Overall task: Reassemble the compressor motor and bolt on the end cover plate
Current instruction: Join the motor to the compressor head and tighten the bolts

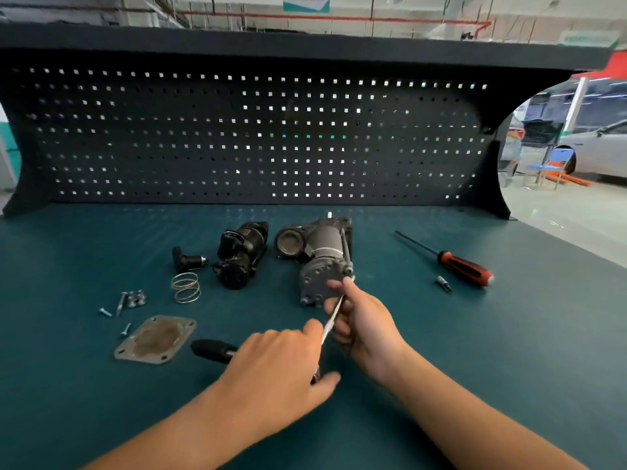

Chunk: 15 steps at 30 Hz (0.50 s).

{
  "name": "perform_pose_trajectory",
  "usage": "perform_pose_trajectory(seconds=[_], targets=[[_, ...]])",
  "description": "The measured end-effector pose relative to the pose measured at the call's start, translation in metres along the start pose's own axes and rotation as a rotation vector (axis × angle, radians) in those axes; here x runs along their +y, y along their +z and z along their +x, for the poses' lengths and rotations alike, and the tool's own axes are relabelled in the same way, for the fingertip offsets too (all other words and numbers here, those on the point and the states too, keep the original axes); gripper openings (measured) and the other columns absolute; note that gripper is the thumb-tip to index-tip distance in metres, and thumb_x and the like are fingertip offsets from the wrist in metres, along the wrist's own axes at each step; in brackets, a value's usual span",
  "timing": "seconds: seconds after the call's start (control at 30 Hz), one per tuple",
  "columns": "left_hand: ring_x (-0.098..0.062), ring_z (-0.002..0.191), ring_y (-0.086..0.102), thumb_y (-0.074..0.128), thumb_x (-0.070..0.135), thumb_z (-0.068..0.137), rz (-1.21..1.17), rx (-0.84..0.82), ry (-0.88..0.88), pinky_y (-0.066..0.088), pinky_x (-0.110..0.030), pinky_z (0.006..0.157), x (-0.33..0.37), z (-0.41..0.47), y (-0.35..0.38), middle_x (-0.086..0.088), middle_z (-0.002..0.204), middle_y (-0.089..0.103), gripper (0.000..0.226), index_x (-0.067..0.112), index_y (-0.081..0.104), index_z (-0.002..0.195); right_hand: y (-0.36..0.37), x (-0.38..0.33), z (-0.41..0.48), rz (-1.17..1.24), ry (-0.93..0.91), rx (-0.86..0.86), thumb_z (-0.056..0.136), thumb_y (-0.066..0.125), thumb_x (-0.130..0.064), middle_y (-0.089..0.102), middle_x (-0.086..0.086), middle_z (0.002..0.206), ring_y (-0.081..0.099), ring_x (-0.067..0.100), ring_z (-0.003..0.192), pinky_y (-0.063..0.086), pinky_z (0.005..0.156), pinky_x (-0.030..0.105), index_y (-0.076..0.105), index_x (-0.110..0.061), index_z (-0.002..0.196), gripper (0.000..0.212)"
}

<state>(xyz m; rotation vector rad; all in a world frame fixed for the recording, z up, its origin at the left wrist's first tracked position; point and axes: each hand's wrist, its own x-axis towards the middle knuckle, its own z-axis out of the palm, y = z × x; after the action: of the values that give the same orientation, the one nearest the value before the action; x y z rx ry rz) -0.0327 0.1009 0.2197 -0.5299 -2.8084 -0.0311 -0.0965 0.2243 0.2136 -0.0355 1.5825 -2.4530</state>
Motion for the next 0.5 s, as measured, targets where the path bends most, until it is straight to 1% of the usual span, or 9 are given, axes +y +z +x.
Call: perform_pose_trajectory(seconds=[0.07,0.13,0.23,0.37,0.43,0.5], targets=[[-0.021,0.095,0.058,0.047,0.061,0.082,-0.147,-0.090,-0.003,0.036,-0.031,0.068,-0.001,-0.001,0.000,0.007,0.096,0.060,0.041,0.025,0.034,0.099,-0.002,-0.001,0.001,-0.028,-0.017,-0.006,0.101,0.034,-0.029,0.051,-0.002,0.047,0.024,0.006,0.030,0.022,0.032,0.017,0.054,-0.011,0.097,0.027],[-0.017,0.093,0.057,0.052,0.063,0.077,-0.235,-0.138,-0.008,0.039,-0.031,0.070,-0.001,-0.003,-0.001,0.010,0.092,0.058,0.047,0.030,0.037,0.107,-0.003,-0.001,0.001,-0.069,-0.021,-0.021,0.101,0.034,-0.030,0.048,-0.002,0.045,0.022,0.006,0.029,0.021,0.033,0.017,0.054,-0.011,0.096,0.028],[-0.013,0.092,0.056,0.054,0.065,0.074,-0.297,-0.139,-0.014,0.042,-0.028,0.072,-0.002,-0.003,0.003,0.012,0.091,0.057,0.051,0.037,0.035,0.112,-0.004,0.000,0.002,-0.095,-0.021,-0.021,0.101,0.034,-0.030,0.046,-0.003,0.043,0.022,0.006,0.029,0.020,0.034,0.017,0.055,-0.012,0.094,0.029],[-0.013,0.092,0.056,0.056,0.065,0.072,-0.374,-0.142,-0.028,0.045,-0.028,0.077,-0.004,0.000,0.006,0.013,0.089,0.057,0.054,0.043,0.031,0.114,-0.006,-0.001,0.006,-0.106,-0.038,-0.023,0.101,0.034,-0.031,0.047,-0.003,0.043,0.022,0.007,0.030,0.019,0.035,0.017,0.055,-0.013,0.094,0.029],[-0.010,0.088,0.056,0.059,0.065,0.071,-0.434,-0.145,-0.026,0.045,-0.026,0.077,-0.004,0.001,0.008,0.014,0.086,0.057,0.055,0.045,0.032,0.114,-0.008,-0.001,0.006,-0.117,-0.041,-0.018,0.101,0.034,-0.031,0.046,-0.003,0.043,0.022,0.007,0.030,0.019,0.035,0.018,0.056,-0.013,0.095,0.029],[-0.006,0.081,0.054,0.060,0.064,0.070,-0.494,-0.151,-0.026,0.045,-0.024,0.075,-0.004,0.002,0.010,0.014,0.081,0.056,0.056,0.045,0.034,0.115,-0.008,0.000,0.006,-0.121,-0.035,-0.008,0.101,0.034,-0.030,0.046,-0.004,0.043,0.023,0.007,0.029,0.019,0.035,0.018,0.056,-0.012,0.094,0.029]])
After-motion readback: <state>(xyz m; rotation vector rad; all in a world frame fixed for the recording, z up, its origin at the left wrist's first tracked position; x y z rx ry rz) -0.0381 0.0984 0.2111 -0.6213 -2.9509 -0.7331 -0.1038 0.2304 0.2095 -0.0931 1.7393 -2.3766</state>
